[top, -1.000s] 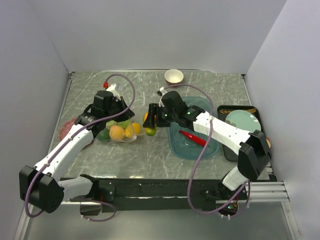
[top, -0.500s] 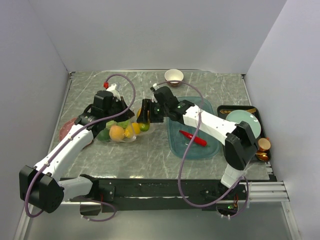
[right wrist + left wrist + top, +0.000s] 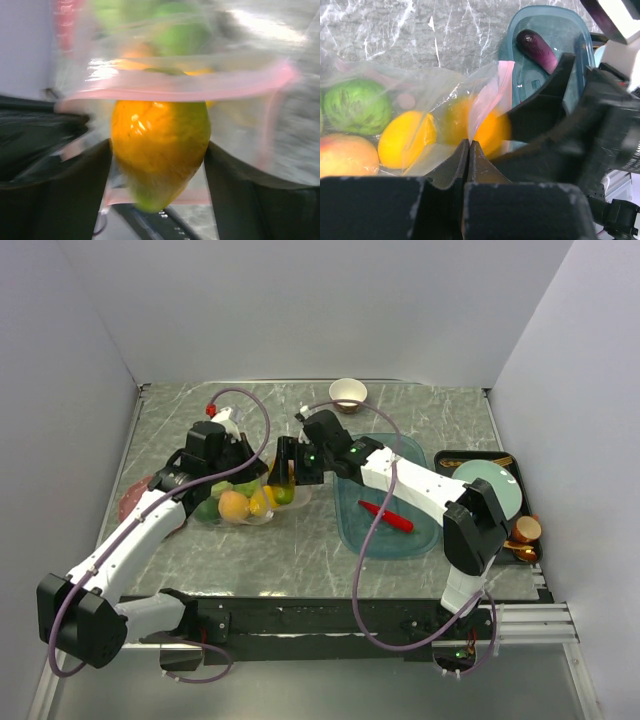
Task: Place the food in the zip-top bag and seal the zipper
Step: Place the fake fruit in the zipper food storage bag, then pick up the fake vegetable from the bin.
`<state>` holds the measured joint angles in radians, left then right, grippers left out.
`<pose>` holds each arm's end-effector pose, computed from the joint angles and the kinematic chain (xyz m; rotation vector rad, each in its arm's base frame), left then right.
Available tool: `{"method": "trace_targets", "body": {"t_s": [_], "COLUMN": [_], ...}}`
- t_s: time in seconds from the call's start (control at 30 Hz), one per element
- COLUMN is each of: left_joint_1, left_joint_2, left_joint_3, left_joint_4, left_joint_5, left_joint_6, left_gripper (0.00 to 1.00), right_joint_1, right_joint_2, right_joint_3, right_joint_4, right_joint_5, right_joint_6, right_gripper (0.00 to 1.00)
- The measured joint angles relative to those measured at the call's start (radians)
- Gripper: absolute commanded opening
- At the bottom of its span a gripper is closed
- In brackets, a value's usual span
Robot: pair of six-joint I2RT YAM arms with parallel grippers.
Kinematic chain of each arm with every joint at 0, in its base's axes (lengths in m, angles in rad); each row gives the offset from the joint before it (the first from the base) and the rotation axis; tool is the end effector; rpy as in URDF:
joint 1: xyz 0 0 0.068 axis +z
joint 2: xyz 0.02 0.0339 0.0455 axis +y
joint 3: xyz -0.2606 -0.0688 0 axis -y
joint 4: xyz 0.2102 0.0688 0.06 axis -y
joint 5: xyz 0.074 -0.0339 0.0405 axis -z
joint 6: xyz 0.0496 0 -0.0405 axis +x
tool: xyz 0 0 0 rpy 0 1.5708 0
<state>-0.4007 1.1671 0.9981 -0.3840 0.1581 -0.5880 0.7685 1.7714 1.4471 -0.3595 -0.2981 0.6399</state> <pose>0.2176 -0.1006 0.3123 -0.1093 2.2071 -0.7383 0.2662 0.2777 0.2821 -0.3317 2.4328 1.0335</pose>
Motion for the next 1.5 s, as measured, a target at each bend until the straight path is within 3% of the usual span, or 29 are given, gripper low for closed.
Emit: {"method": "trace_targets", "body": {"t_s": [0.03,0.13,0.3,0.47,0.57,0.83,1.1,1.5], "left_joint_1": [0.0,0.0,0.0,0.0,0.0,0.0,-0.01,-0.017], "left_joint_2": [-0.004,-0.021,-0.041,-0.047,-0.047,-0.113,-0.033,-0.08], "left_joint_3": [0.0,0.0,0.0,0.0,0.0,-0.012,-0.012,-0.014], "left_joint_4": [0.0,0.0,0.0,-0.001,-0.002,0.005,0.008,-0.005], "left_joint_5": [-0.003,-0.019,-0.043,-0.058,-0.075,-0.129,-0.024,-0.122], "left_joint_6": [0.0,-0.001,-0.001,-0.003,-0.006,-0.011,0.026,0.019], "left_gripper": [0.01,0.01,0.01,0.01,0.01,0.01,0.01,0.01], "right_joint_1": [-0.003,-0.008,-0.01,-0.015,-0.019,-0.084,-0.251,-0.273], "right_joint_2": [-0.003,-0.034,-0.047,-0.105,-0.178,-0.36,-0.304,-0.249], "right_joint_3": [-0.01,-0.074,-0.073,-0.091,-0.113,-0.223,-0.329,-0.327], "right_joint_4": [0.034,0.139,0.131,0.077,0.032,-0.092,-0.237,-0.269], "right_joint_5": [-0.035,-0.103,-0.09,0.006,0.108,0.42,0.527,0.632], "right_joint_6": [0.01,0.05,0.053,0.042,0.039,0.073,0.096,0.045], "right_gripper": [0.92,0.92,0.93,0.93,1.0,1.0,1.0,1.0]}}
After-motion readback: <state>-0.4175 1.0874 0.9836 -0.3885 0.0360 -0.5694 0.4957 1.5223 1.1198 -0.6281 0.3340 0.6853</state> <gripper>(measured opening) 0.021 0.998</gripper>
